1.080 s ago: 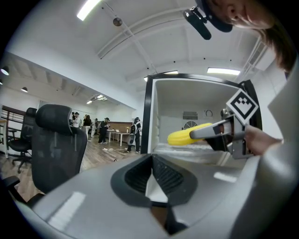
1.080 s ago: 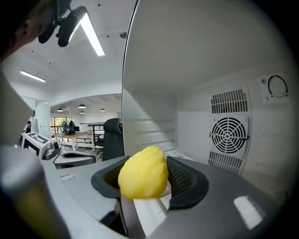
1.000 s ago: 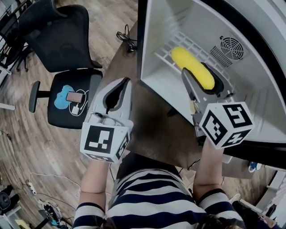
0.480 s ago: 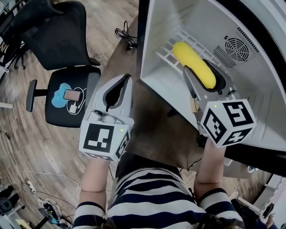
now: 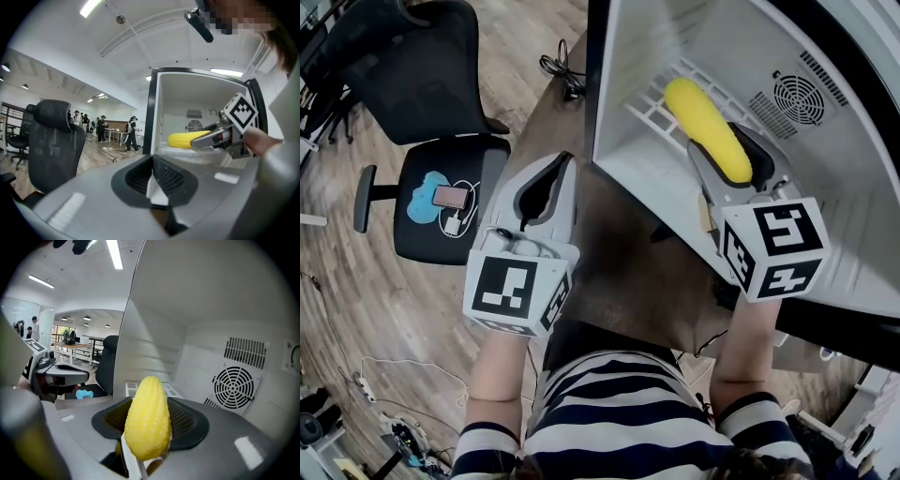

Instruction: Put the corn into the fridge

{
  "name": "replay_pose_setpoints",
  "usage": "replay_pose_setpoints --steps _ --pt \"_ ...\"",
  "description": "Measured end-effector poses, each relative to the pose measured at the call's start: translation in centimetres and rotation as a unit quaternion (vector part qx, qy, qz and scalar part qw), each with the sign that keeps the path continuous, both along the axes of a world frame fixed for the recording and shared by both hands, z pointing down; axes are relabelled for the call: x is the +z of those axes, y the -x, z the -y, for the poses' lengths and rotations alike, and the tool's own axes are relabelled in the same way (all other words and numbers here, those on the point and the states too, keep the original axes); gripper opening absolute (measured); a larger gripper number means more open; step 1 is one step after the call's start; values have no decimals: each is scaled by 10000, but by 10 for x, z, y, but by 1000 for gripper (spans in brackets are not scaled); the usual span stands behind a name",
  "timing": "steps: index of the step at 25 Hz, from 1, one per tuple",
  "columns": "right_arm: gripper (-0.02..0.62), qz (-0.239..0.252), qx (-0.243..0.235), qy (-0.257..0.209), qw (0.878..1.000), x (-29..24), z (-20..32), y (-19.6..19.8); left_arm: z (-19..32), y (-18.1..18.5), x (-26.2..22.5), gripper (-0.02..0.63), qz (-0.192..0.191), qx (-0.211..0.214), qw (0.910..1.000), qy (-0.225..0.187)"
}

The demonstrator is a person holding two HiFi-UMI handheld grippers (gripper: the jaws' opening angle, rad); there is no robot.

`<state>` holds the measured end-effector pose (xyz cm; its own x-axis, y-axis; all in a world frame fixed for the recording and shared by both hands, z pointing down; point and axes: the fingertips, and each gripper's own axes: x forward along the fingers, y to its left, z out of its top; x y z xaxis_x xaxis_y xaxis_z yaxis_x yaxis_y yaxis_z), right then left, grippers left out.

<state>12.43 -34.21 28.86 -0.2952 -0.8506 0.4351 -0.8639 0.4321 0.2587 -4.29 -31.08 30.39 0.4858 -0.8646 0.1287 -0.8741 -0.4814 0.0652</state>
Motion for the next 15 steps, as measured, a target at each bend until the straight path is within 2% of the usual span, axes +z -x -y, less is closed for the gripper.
replay_pose_setpoints --steps 3,9,15 --pt "239 -66 -23 8 10000 1 1 0 0 1 0 0 20 -3 10000 -1" --pt "239 -646 -23 125 9978 9 2 -4 -1 -1 0 0 55 19 10000 -37" --pt "241 -713 -35 184 9973 10 3 -5 -1 -3 0 0 82 54 9999 -93"
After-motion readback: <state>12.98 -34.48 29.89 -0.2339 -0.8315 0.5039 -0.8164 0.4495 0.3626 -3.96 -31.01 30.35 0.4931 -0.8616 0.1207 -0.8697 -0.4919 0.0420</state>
